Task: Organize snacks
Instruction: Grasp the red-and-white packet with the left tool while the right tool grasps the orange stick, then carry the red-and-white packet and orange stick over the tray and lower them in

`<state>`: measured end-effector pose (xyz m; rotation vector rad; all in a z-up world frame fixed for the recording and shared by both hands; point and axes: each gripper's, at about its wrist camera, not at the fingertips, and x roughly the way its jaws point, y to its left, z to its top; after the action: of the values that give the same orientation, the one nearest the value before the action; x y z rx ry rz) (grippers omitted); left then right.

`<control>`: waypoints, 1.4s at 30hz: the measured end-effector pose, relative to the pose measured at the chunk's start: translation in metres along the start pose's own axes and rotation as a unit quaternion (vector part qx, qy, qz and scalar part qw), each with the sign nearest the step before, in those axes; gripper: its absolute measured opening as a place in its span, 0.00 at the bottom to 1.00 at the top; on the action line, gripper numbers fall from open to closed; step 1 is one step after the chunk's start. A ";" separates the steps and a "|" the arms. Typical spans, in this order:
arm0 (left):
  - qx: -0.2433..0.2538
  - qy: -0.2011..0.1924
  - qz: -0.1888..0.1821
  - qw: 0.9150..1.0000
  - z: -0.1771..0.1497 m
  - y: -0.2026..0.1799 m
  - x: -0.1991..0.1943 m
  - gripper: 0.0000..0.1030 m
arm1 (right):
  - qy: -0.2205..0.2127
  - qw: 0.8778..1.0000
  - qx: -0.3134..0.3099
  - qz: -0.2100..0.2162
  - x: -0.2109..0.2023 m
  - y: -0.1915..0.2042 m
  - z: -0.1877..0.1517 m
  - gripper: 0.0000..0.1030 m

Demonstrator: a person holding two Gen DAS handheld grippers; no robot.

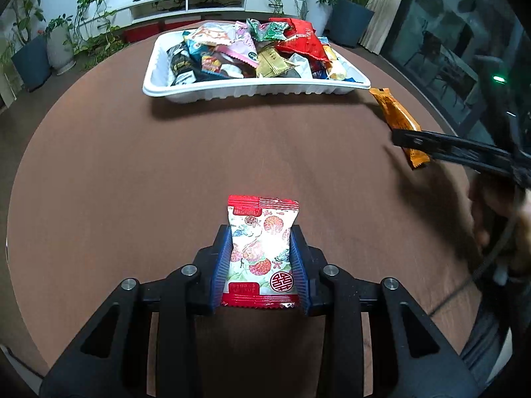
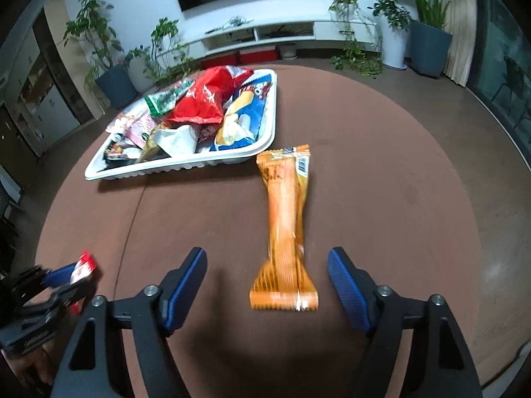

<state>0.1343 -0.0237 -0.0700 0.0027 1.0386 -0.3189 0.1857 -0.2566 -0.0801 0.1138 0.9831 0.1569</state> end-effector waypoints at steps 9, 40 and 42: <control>-0.009 -0.005 -0.006 1.000 -0.008 0.002 -0.005 0.31 | 0.014 0.998 -0.049 -0.041 0.019 0.017 0.017 0.55; -0.031 -0.037 -0.064 0.997 0.018 0.002 -0.025 0.31 | 0.021 0.986 0.072 0.149 -0.039 0.035 -0.045 0.16; -0.033 -0.052 -0.065 0.996 0.035 0.007 -0.033 0.31 | 0.010 0.985 0.074 0.156 -0.047 0.034 -0.034 0.16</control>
<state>0.1500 -0.0134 -0.0250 -0.1406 0.9484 -0.3979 0.1289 -0.2314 -0.0545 0.4029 0.9921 0.3724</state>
